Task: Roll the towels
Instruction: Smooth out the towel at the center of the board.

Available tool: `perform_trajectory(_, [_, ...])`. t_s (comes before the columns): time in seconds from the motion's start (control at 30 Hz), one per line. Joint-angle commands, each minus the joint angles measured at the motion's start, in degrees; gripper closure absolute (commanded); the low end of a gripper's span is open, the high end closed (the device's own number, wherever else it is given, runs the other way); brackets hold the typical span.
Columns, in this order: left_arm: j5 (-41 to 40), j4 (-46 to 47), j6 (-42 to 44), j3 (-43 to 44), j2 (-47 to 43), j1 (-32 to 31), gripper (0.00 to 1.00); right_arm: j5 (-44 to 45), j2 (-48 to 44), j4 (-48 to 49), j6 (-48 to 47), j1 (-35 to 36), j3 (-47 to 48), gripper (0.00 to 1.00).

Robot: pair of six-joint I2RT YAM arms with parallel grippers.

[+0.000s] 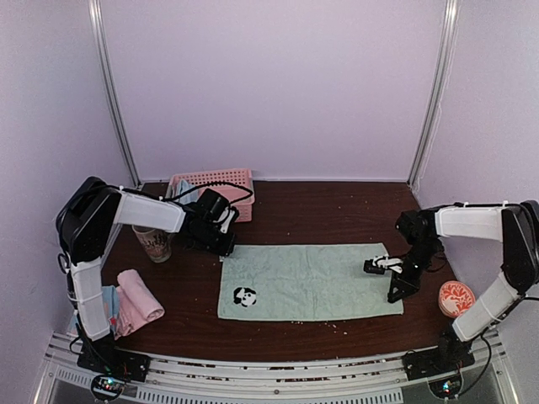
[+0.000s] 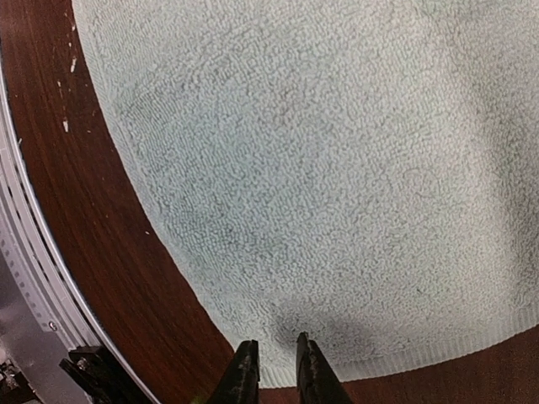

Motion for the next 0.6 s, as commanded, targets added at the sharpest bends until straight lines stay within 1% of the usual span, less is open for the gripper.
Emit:
perform_trajectory(0.0, [-3.3, -0.8, -0.8, -2.8, -0.9, 1.7, 1.00, 4.1, 1.5, 2.9, -0.4, 0.4, -0.7, 0.85])
perform_trajectory(0.17, [-4.0, -1.2, -0.7, -2.4, -1.1, 1.7, 1.00, 7.7, 3.4, 6.0, 0.9, 0.4, -1.0, 0.88])
perform_trajectory(0.3, [-3.1, -1.6, 0.2, -1.0, -2.6, 1.8, 1.00, 8.8, 5.0, 6.5, 1.6, 0.4, -0.2, 0.90])
perform_trajectory(0.43, [1.7, -2.5, 0.8, -1.0, -8.3, 1.4, 1.00, 8.6, 4.4, 4.6, 1.9, 0.4, 0.4, 0.92])
perform_trajectory(0.57, [2.8, -6.9, 1.0, -2.2, -15.1, 0.1, 1.00, 6.5, 0.7, -0.8, 0.4, 0.4, 2.7, 0.90])
